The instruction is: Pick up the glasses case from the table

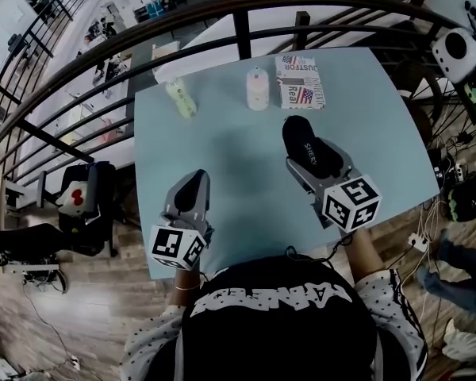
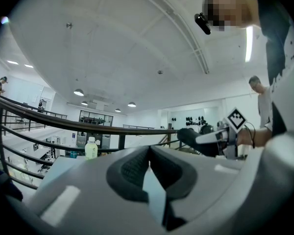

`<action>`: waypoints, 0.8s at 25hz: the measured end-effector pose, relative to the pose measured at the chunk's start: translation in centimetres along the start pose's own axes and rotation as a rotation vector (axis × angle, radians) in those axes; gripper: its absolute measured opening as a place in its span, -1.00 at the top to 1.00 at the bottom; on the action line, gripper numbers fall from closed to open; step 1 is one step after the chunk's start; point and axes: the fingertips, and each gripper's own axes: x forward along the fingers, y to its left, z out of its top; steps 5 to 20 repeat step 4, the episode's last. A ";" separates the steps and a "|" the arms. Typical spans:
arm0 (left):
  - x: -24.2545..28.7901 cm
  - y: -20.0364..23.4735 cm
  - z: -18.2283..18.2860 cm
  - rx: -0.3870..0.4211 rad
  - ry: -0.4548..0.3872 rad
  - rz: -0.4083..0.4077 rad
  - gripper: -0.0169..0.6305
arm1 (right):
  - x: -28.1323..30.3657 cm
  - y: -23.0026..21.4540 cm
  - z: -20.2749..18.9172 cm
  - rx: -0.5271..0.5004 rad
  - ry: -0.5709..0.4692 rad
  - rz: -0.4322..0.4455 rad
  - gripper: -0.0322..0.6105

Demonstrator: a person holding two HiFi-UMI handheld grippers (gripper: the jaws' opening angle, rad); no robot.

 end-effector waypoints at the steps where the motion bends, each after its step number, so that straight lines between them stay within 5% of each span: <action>1: 0.0 0.0 0.0 0.001 0.001 0.000 0.95 | 0.0 0.0 0.0 0.001 0.000 0.000 -0.21; 20: 0.2 0.0 0.0 0.001 0.002 0.001 0.95 | 0.0 -0.2 0.0 0.002 0.000 0.001 -0.21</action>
